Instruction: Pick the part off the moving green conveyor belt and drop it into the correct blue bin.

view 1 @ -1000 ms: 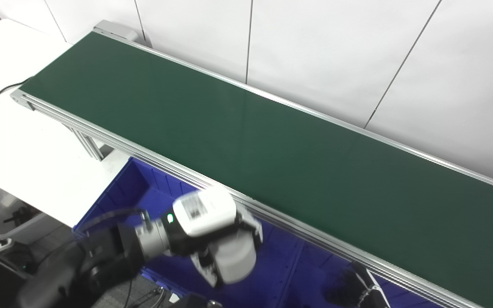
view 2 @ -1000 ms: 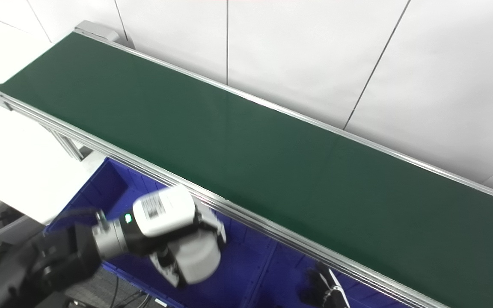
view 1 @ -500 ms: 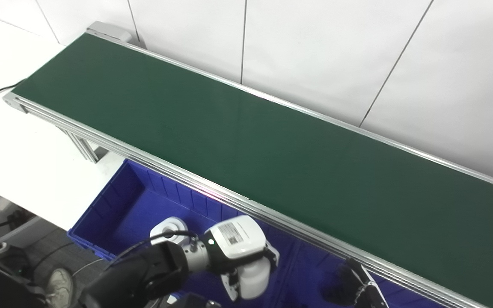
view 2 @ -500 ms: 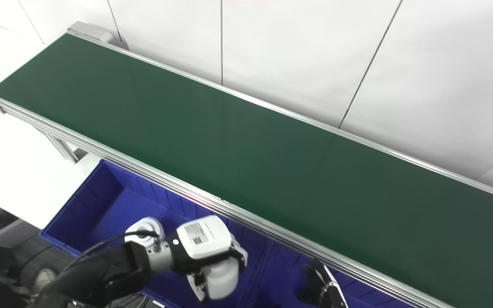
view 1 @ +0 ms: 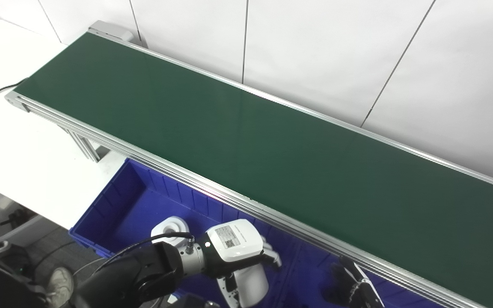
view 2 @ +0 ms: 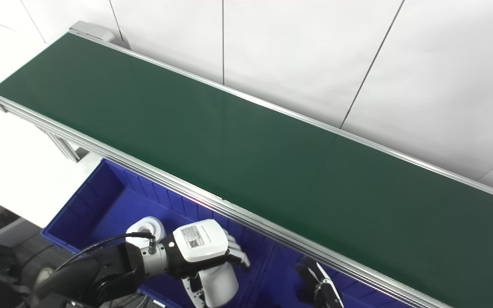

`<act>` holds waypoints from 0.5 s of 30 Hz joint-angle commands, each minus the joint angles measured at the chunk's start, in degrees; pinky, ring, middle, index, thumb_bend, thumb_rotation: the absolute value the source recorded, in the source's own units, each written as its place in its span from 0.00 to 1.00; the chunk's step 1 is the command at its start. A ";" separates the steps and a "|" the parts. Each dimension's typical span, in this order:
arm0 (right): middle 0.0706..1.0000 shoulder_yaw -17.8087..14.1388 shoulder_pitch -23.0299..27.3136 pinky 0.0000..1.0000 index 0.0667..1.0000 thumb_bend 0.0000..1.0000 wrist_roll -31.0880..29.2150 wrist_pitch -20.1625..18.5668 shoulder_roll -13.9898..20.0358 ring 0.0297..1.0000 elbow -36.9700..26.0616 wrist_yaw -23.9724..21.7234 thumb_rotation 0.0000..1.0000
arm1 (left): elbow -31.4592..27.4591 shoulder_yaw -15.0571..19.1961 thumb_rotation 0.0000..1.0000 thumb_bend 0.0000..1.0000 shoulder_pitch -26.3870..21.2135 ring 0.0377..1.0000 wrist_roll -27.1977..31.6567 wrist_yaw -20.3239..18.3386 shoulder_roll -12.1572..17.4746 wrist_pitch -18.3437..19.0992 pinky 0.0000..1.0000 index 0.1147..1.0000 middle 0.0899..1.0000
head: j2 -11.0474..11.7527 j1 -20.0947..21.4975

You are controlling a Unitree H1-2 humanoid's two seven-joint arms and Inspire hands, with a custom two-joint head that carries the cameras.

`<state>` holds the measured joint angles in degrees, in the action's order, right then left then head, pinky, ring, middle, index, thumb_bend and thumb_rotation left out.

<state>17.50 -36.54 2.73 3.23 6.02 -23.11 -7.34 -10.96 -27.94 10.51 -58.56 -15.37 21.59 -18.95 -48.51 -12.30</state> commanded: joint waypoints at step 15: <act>0.82 1.32 -1.48 0.92 0.85 0.89 1.71 -0.19 -0.48 0.87 -2.86 -0.05 1.00 | -12.04 3.49 0.72 0.96 2.55 0.71 11.54 1.37 1.51 -1.50 0.63 0.73 0.73 | -0.65 3.13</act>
<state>18.23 -37.21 4.03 3.18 5.99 -23.99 -7.30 -18.21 -25.36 12.95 -51.25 -16.16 23.09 -19.11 -49.13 -9.15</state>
